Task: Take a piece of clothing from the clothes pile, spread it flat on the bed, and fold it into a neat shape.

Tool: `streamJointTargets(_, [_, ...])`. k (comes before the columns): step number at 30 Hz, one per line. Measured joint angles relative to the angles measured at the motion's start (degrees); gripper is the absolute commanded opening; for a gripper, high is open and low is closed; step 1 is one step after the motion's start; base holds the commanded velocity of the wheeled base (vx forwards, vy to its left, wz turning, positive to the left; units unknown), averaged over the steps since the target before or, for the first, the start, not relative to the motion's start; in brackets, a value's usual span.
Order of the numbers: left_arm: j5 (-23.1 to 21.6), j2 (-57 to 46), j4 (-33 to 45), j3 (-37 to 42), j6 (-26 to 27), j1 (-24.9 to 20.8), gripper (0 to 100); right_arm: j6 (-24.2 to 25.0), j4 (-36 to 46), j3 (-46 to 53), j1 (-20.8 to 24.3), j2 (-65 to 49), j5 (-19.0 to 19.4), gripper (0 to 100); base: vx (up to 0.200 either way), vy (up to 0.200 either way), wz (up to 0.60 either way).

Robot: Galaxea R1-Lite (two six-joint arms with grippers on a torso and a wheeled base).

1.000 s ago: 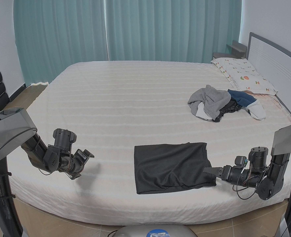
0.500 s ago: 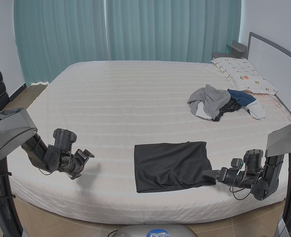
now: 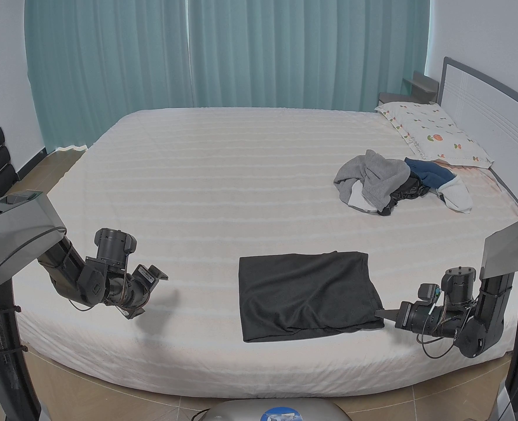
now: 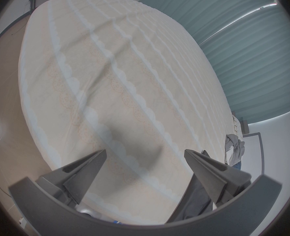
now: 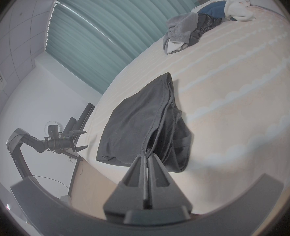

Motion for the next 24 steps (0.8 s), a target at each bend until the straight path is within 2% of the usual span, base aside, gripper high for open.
streamJointTargets(13, [0.0,0.0,0.0,-0.1,-0.2,0.0,100,-5.7,0.3,1.5,-3.7,-0.3,0.0,0,0.000,0.000,0.00])
streamJointTargets(22, [0.0,0.0,0.0,-0.2,-0.2,0.1,100,-6.8,0.0,1.3,-4.7,1.2,0.1,0,0.000,0.000,0.00])
streamJointTargets(23, [-0.1,0.0,0.0,-0.2,-0.2,0.1,100,-6.9,0.0,1.3,-4.7,1.3,0.1,100,0.000,0.000,0.00])
streamJointTargets(24, [-0.1,0.0,0.0,-0.2,-0.2,0.1,100,-7.0,0.0,1.3,-4.7,1.3,0.1,100,0.000,0.000,0.00])
